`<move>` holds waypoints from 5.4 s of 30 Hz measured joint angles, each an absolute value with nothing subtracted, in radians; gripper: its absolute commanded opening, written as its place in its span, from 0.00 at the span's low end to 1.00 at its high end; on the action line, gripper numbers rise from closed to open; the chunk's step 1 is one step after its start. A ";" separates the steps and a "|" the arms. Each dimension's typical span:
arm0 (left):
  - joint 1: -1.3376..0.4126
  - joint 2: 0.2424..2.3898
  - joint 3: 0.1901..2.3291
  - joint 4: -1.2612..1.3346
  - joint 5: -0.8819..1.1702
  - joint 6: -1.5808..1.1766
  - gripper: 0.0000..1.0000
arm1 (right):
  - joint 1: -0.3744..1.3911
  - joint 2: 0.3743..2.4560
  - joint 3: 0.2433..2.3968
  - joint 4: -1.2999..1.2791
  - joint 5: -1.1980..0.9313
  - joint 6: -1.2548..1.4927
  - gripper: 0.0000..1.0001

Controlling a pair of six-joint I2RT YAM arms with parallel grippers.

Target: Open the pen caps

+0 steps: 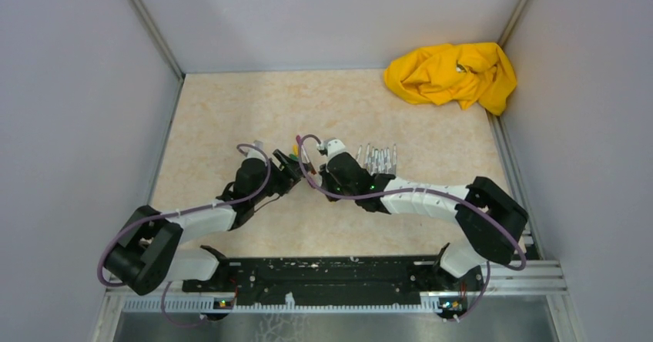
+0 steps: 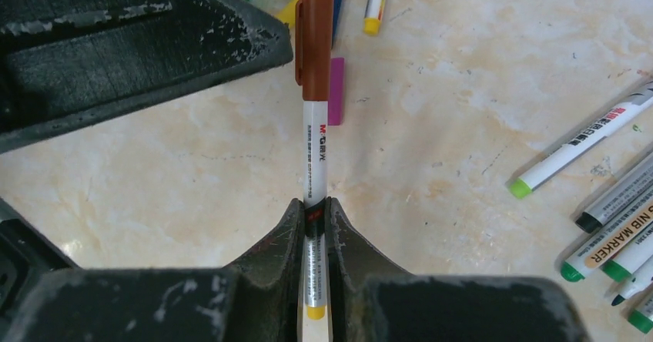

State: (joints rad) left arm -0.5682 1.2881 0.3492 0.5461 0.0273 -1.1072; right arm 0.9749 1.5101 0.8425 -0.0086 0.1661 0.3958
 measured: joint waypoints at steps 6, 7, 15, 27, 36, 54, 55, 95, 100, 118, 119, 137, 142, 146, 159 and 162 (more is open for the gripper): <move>-0.571 1.287 0.345 0.608 0.038 -1.133 0.78 | 0.974 1.473 0.812 0.040 0.109 0.441 0.00; -0.571 1.288 0.344 0.618 0.042 -1.135 0.77 | 0.974 1.470 0.810 0.045 0.101 0.448 0.00; -0.572 1.317 0.322 0.686 0.065 -1.160 0.61 | 0.974 1.459 0.776 0.085 0.039 0.484 0.00; -0.572 1.317 0.290 0.746 0.081 -1.163 0.37 | 0.975 1.454 0.766 0.131 -0.036 0.518 0.00; -0.572 1.312 0.272 0.757 0.083 -1.163 0.32 | 0.975 1.453 0.746 0.133 -0.048 0.522 0.00; -0.572 1.298 0.261 0.777 0.103 -1.148 0.00 | 0.975 1.448 0.746 0.133 -0.051 0.525 0.00; -0.572 1.298 0.261 0.779 0.106 -1.147 0.00 | 0.975 1.448 0.746 0.133 -0.053 0.525 0.00; -0.571 1.296 0.261 0.801 0.177 -1.142 0.00 | 0.971 1.464 0.762 0.123 -0.071 0.496 0.00; -0.572 1.325 0.282 0.776 0.176 -1.155 0.00 | 0.974 1.464 0.779 0.069 -0.014 0.455 0.00; -0.591 1.345 0.449 0.435 -0.002 -1.163 0.00 | 1.102 1.603 0.943 -0.096 0.387 0.366 0.00; -0.593 1.343 0.455 0.418 -0.013 -1.163 0.00 | 1.111 1.613 0.950 -0.101 0.410 0.366 0.00; -0.604 1.287 0.519 0.287 -0.074 -1.135 0.00 | 1.143 1.570 0.921 -0.056 0.516 0.405 0.00; -0.588 1.287 0.517 0.286 -0.040 -1.163 0.00 | 1.143 1.570 0.904 -0.032 0.522 0.418 0.00; -0.576 1.287 0.513 0.288 -0.016 -1.191 0.00 | 1.145 1.564 0.890 -0.012 0.527 0.429 0.00; -0.434 1.332 0.457 0.605 0.051 -1.316 0.00 | 1.148 1.394 0.680 -0.230 0.517 0.473 0.00; -0.430 1.322 0.460 0.598 0.068 -1.278 0.00 | 1.147 1.332 0.697 -0.236 0.519 0.474 0.00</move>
